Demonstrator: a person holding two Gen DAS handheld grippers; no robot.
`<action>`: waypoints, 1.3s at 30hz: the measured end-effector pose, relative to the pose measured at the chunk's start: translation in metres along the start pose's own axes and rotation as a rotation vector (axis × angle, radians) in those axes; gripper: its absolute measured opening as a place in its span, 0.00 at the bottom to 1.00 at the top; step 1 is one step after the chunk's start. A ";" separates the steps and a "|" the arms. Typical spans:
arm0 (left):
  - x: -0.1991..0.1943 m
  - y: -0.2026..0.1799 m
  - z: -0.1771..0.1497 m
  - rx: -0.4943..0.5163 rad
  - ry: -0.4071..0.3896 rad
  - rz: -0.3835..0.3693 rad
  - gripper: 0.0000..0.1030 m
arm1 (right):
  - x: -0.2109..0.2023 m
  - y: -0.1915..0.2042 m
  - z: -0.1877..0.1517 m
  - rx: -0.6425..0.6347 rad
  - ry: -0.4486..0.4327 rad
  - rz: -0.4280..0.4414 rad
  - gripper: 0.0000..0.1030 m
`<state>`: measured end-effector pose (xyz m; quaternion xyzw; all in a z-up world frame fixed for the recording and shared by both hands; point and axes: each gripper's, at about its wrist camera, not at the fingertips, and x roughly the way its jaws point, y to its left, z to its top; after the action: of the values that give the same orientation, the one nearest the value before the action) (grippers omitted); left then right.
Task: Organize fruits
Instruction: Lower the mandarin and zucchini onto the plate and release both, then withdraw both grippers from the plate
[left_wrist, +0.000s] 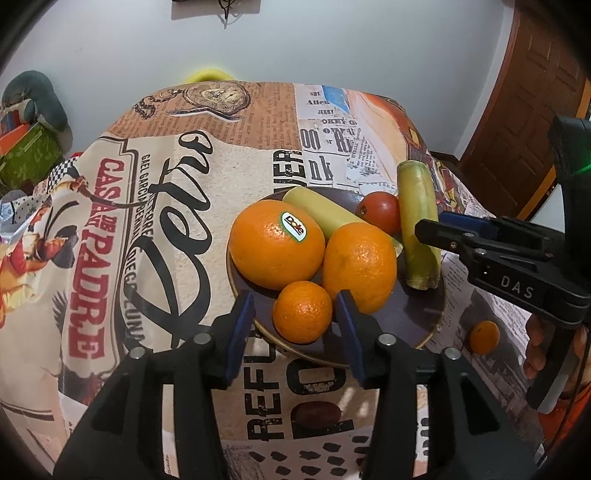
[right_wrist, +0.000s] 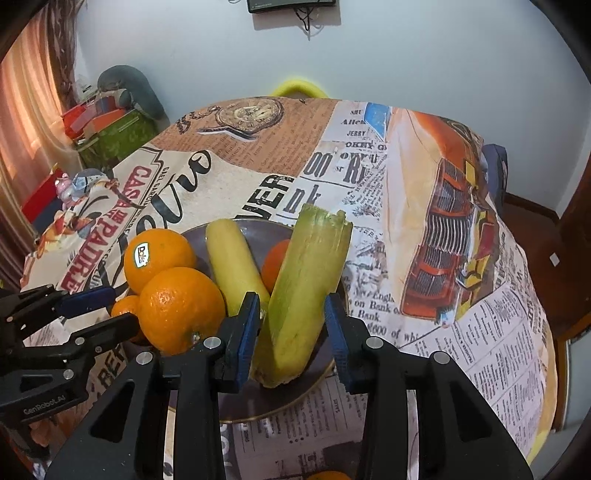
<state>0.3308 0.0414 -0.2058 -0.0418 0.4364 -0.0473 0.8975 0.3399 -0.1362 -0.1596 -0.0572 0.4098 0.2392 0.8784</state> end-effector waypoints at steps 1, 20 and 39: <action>-0.001 0.000 0.000 0.000 0.000 0.001 0.49 | 0.001 -0.001 -0.001 0.001 0.004 -0.003 0.34; -0.013 -0.009 -0.002 0.020 -0.019 0.000 0.54 | -0.001 -0.003 -0.014 0.004 0.045 0.015 0.36; -0.132 -0.031 -0.029 0.075 -0.136 0.032 0.71 | -0.146 0.034 -0.059 -0.065 -0.101 0.014 0.51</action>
<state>0.2250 0.0252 -0.1171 -0.0040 0.3731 -0.0462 0.9266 0.2030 -0.1784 -0.0860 -0.0706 0.3572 0.2610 0.8940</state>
